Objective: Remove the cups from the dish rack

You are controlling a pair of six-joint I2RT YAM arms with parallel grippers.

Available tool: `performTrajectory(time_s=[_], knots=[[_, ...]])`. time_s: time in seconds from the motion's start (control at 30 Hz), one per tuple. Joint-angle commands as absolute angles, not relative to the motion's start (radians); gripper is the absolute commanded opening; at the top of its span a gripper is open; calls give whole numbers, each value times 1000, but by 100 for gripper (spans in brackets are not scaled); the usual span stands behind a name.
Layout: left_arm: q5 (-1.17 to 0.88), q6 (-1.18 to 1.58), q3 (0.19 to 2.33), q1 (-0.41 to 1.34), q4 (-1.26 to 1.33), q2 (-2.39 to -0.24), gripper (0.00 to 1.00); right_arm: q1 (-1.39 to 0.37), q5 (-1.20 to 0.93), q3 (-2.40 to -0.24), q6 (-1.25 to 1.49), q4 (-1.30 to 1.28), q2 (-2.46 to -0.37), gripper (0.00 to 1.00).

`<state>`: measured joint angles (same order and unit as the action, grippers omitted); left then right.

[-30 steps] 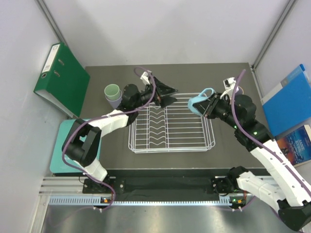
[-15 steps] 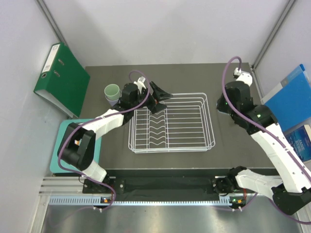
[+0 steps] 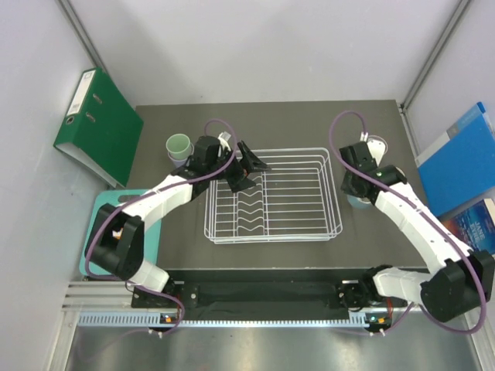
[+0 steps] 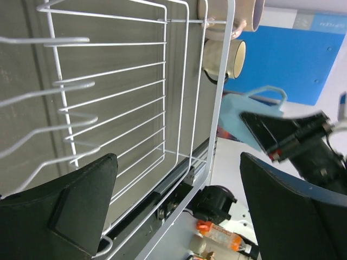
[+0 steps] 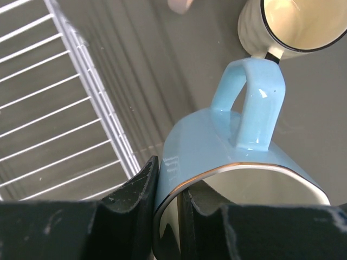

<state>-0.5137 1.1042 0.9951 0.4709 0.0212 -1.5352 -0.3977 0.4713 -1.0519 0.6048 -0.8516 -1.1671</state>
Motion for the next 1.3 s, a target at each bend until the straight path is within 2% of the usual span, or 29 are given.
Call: performTrajectory(time_s=[0.0, 0.3, 1.1, 1.17, 1.27], knots=[[-502, 993, 1014, 476, -47, -1436, 99, -318, 422, -1058, 594, -681, -1187, 0], [-483, 937, 1039, 476, -121, -1375, 99, -175, 265, -1049, 566, -598, -1310, 0], [-439, 950, 1022, 485, -143, -1402, 99, -130, 192, -1026, 520, -537, -1503, 0], [-439, 950, 1023, 488, -140, -1405, 99, -130, 189, -1031, 518, -541, -1502, 2], [-439, 951, 1023, 491, -135, -1411, 99, -130, 184, -1040, 518, -551, -1496, 11]])
